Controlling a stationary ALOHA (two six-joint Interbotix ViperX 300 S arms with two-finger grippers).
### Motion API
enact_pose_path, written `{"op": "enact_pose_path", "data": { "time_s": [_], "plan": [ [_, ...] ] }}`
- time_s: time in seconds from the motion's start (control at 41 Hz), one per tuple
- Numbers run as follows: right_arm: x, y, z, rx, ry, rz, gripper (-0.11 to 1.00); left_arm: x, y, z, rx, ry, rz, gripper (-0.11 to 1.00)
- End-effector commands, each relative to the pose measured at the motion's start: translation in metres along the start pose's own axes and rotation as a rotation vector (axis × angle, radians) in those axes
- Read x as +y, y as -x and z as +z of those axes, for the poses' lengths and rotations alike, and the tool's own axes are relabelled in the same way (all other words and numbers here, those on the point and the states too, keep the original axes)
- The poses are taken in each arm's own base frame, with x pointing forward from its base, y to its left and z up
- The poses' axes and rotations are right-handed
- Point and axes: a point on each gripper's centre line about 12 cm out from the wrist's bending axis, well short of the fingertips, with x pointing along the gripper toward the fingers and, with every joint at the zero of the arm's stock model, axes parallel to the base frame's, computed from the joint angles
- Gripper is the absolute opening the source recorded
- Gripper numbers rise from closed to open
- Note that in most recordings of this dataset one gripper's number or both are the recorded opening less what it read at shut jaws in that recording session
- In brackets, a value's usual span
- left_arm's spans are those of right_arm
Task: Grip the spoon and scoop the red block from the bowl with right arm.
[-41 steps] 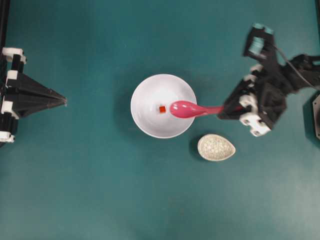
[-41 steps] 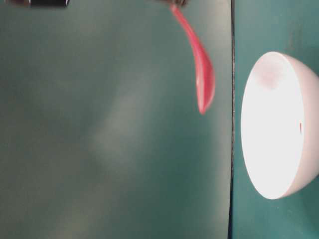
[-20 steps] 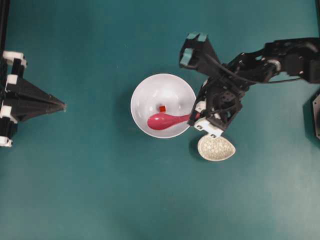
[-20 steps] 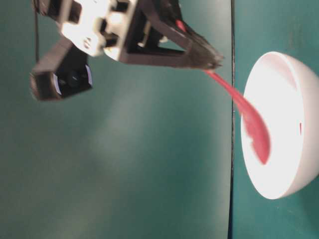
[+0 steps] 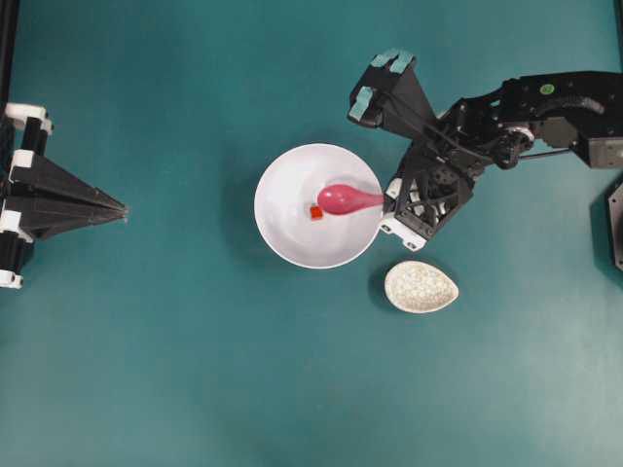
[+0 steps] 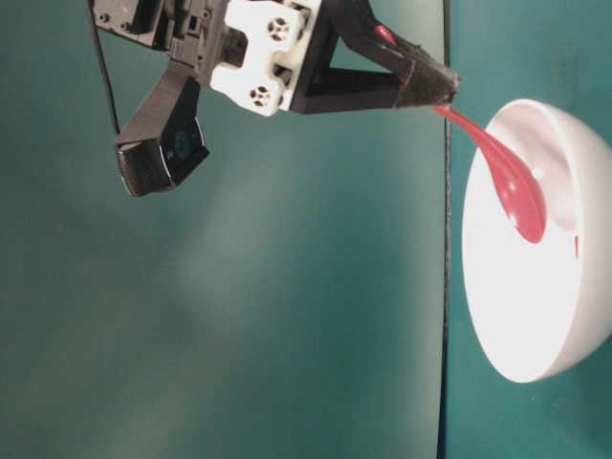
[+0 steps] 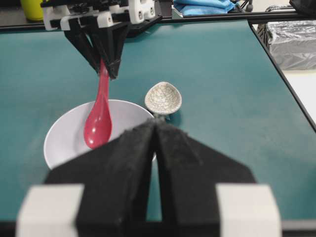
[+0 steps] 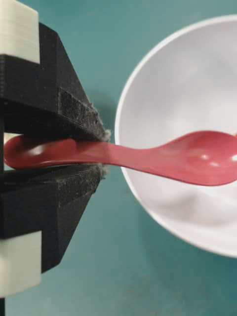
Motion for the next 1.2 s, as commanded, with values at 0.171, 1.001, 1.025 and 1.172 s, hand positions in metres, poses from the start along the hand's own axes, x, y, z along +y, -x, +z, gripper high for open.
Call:
{"op": "enact_pose_path", "data": {
  "time_s": [0.171, 1.001, 1.025, 1.172],
  "plan": [
    [0.006, 0.002, 0.012, 0.012, 0.007, -0.011, 0.2, 0.0, -0.001, 0.011, -0.031, -0.005, -0.003, 0.0],
    [0.026, -0.023, 0.024, 0.09, 0.049, -0.025, 0.2, -0.001, -0.001, 0.01, -0.029, -0.006, -0.003, 0.0],
    [0.027, -0.023, 0.025, 0.086, 0.049, -0.023, 0.2, -0.001, -0.001, 0.01, -0.029, -0.006, -0.003, 0.0],
    [0.029, -0.024, 0.03, 0.063, 0.05, -0.015, 0.2, -0.001, -0.001, 0.01, -0.029, -0.006, -0.003, 0.0]
  ]
}}
